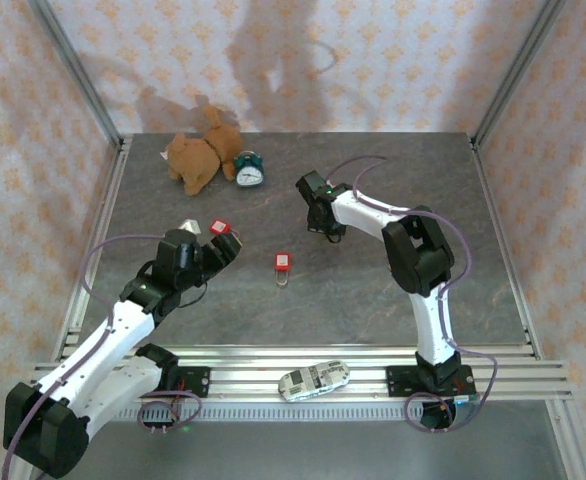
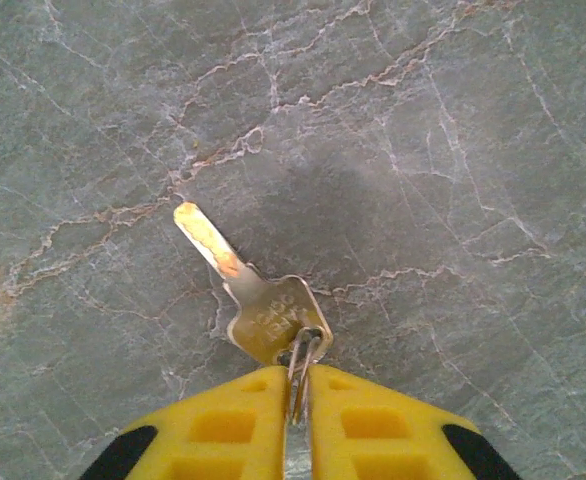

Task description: Unlock with the key

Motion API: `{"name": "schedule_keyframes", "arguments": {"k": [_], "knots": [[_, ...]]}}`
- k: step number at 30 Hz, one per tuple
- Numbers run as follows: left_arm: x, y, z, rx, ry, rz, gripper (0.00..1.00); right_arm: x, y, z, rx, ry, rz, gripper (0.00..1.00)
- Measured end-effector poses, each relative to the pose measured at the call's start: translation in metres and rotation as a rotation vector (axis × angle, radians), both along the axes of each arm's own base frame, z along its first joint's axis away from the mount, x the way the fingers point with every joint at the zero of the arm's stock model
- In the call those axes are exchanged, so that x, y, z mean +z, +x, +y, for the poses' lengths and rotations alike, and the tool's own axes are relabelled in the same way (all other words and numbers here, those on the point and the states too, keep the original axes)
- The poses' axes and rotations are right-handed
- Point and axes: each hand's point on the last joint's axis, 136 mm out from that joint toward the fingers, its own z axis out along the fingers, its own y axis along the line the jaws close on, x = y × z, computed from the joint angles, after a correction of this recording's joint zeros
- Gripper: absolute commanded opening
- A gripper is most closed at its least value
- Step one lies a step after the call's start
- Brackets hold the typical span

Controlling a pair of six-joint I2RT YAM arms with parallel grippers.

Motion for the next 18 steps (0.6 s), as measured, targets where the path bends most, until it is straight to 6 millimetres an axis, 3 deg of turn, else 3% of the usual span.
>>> {"name": "schedule_keyframes", "arguments": {"k": [10,18], "knots": [[-0.002,-0.001,0.003,0.0,0.026,0.014,0.76,0.007,-0.008,-0.008,0.01,-0.004,-0.007,0.07],[0.013,0.018,0.001,-0.018,0.092,-0.038,0.76,0.07,-0.022,-0.013,0.037,0.072,-0.109,0.04]]}}
